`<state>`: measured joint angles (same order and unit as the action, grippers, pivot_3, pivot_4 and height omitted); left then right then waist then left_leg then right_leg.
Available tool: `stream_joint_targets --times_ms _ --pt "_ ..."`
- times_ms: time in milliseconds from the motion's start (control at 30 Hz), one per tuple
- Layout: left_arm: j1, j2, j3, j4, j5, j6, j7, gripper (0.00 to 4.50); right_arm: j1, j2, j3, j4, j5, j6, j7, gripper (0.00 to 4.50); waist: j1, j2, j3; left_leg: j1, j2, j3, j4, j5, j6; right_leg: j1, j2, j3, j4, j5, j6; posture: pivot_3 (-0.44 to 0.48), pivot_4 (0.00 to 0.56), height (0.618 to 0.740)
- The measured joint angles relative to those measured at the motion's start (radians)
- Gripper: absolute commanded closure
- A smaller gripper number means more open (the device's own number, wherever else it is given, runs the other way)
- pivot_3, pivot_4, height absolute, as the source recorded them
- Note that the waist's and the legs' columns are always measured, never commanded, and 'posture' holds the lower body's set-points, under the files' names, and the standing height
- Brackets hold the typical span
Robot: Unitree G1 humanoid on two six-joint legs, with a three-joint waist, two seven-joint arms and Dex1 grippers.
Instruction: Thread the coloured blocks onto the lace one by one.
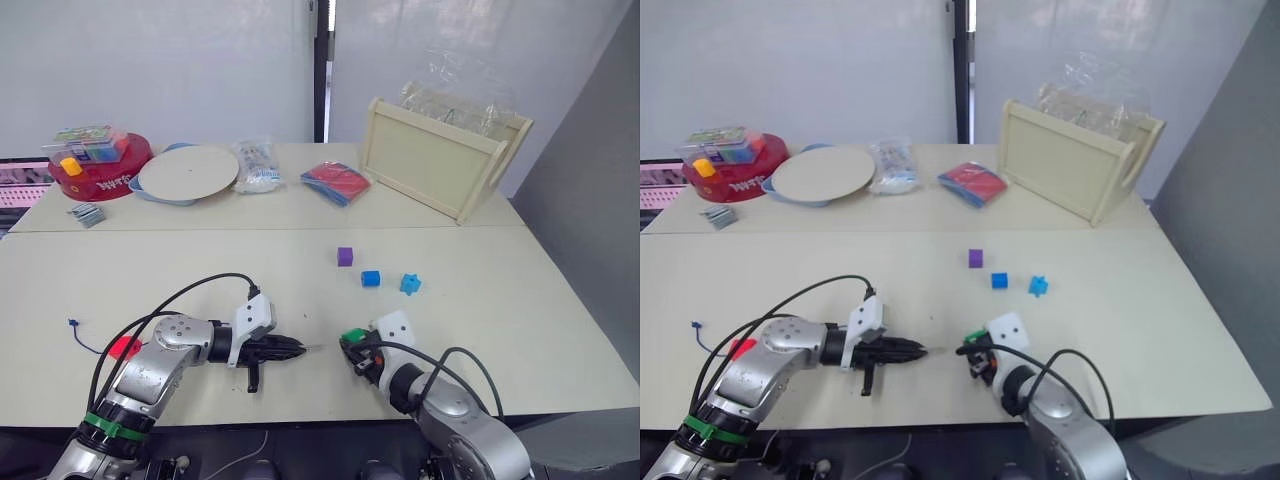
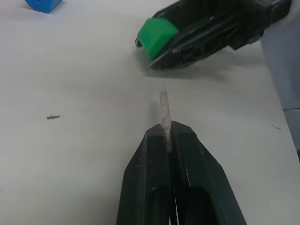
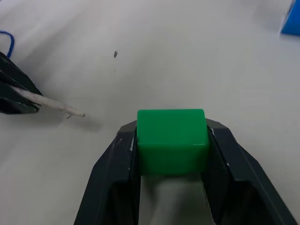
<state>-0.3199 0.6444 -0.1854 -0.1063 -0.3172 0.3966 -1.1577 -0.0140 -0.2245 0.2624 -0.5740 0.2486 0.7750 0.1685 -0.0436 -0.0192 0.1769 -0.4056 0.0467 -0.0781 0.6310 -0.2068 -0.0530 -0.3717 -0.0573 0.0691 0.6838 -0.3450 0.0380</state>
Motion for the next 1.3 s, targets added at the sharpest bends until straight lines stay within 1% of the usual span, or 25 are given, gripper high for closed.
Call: stream_joint_targets --times_ms 100,167,267,367,400,533,600,700,767,900,1000,1100,1167,1300 --pt "0.000 0.000 0.000 -0.007 0.000 0.002 0.001 4.50 -0.010 0.010 0.002 0.017 -0.007 -0.006 0.006 3.30 0.000 0.000 0.000 0.001 0.000 0.000 0.000 0.000 0.000 0.000 0.000 0.000 0.000 0.000 0.000 0.000 0.150 0.740" --pt "0.000 0.000 0.000 -0.015 0.000 0.005 0.004 4.50 -0.012 0.014 0.005 0.018 -0.008 -0.007 0.011 2.22 -0.002 0.000 0.000 0.001 0.000 0.000 0.000 0.000 0.000 0.000 0.000 0.000 0.001 0.000 0.000 0.000 0.150 0.740" --pt "0.003 0.001 0.006 -0.020 -0.001 0.019 0.009 4.50 -0.013 0.003 0.003 0.019 0.000 -0.005 0.039 1.20 -0.001 0.000 0.000 0.001 0.000 0.000 0.000 0.000 0.000 0.000 0.000 0.000 0.001 0.000 0.000 0.000 0.150 0.740" --pt "0.018 0.011 0.012 -0.039 -0.003 0.023 0.012 4.50 -0.028 -0.049 -0.021 -0.003 0.030 0.016 0.096 0.18 0.000 0.000 0.000 0.000 0.000 0.000 0.000 0.000 0.000 0.000 0.000 0.000 0.000 0.000 0.000 0.000 0.150 0.740" --pt "0.023 0.013 0.013 -0.041 -0.004 0.023 0.012 4.50 -0.042 -0.074 -0.033 -0.010 0.046 0.023 0.126 0.01 0.000 0.000 0.000 0.000 0.000 0.000 0.000 0.000 0.000 0.000 0.000 0.000 0.000 0.000 0.000 0.000 0.150 0.740" --pt "0.038 0.019 0.017 -0.053 -0.004 0.026 0.019 4.50 -0.167 -0.313 -0.063 -0.008 0.134 0.019 0.396 0.01 0.001 0.000 0.000 0.000 0.000 0.000 0.001 0.000 0.000 0.001 0.000 0.000 0.000 0.000 0.000 0.000 0.150 0.740" --pt "0.040 0.021 0.020 -0.054 -0.004 0.027 0.020 4.50 -0.215 -0.358 -0.061 0.025 0.158 -0.005 0.502 0.01 0.002 -0.001 0.000 0.001 0.001 -0.001 0.001 0.000 0.001 0.001 0.001 -0.001 0.000 0.000 0.000 0.000 0.150 0.740" --pt "0.033 0.020 0.020 -0.056 -0.005 0.028 0.022 4.50 -0.308 -0.377 -0.009 0.132 0.165 -0.071 0.647 0.01 -0.004 -0.001 0.000 0.001 0.001 0.000 0.001 0.000 0.001 0.001 0.001 0.000 0.000 0.000 0.000 0.000 0.150 0.740" --pt "0.035 0.022 0.021 -0.071 -0.008 0.034 0.023 4.50 -0.411 -0.395 0.039 0.287 0.126 -0.189 0.778 0.01 -0.003 -0.001 0.000 0.000 0.000 0.000 0.002 0.000 0.001 0.001 0.001 0.000 0.000 0.000 0.000 0.000 0.150 0.740" --pt "0.053 0.035 0.027 -0.092 -0.026 0.059 0.026 4.50 -0.533 -0.396 0.109 0.533 0.050 -0.410 0.984 0.01 0.002 -0.001 0.000 -0.001 0.000 0.000 0.002 0.000 0.001 0.001 0.001 -0.001 -0.002 0.000 0.000 0.000 0.150 0.740" --pt "0.063 0.045 0.032 -0.116 -0.033 0.068 0.030 4.50 -0.587 -0.368 0.140 0.699 -0.006 -0.548 1.079 0.01 0.002 -0.001 0.000 -0.001 0.000 0.000 0.003 0.000 0.001 0.001 0.000 -0.001 -0.002 0.000 0.000 0.000 0.150 0.740" --pt "0.070 0.054 0.034 -0.146 -0.039 0.079 0.036 4.50 -0.636 -0.343 0.153 0.822 -0.045 -0.653 1.146 0.01 0.001 -0.001 0.000 -0.001 0.000 0.000 0.003 0.000 0.001 0.001 0.000 -0.001 -0.001 0.000 0.000 0.000 0.150 0.740" --pt "0.077 0.057 0.035 -0.164 -0.042 0.092 0.042 4.50 -0.654 -0.331 0.152 0.883 -0.065 -0.716 1.169 0.54 0.001 -0.001 0.000 -0.001 0.001 0.000 0.003 0.000 0.001 0.001 0.000 -0.001 -0.001 0.000 0.000 0.000 0.150 0.740" --pt "0.089 0.057 0.035 -0.186 -0.062 0.117 0.049 4.50 -0.657 -0.306 0.149 0.943 -0.076 -0.771 1.190 1.86 0.001 -0.001 0.000 -0.001 0.001 0.000 0.003 0.000 0.001 0.001 0.000 -0.001 -0.001 0.000 0.000 0.000 0.150 0.740"
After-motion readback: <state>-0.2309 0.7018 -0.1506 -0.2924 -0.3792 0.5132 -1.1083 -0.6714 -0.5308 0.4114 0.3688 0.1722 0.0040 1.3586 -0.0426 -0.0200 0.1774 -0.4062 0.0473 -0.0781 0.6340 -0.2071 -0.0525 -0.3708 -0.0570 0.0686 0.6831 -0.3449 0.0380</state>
